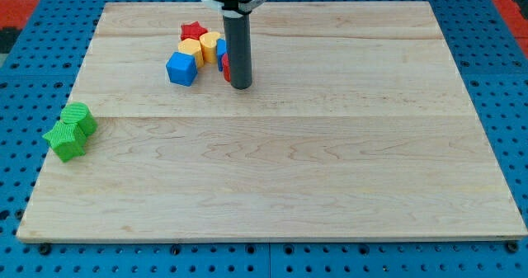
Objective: Move the red circle into the yellow blocks
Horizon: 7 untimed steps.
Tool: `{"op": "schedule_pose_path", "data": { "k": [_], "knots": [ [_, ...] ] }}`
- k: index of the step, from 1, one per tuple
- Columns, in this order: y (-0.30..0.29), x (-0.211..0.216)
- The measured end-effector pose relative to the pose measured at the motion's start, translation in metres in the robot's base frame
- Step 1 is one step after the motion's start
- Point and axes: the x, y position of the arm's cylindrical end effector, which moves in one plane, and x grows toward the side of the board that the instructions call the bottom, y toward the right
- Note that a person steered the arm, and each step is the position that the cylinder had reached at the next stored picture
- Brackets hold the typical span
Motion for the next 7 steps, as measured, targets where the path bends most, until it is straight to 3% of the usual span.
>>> {"op": "schedule_pose_path", "data": {
  "k": [2,4,7],
  "knots": [
    [-0.029,0.002],
    [0.048,-0.04],
    [0.054,-0.076]
  ]
}}
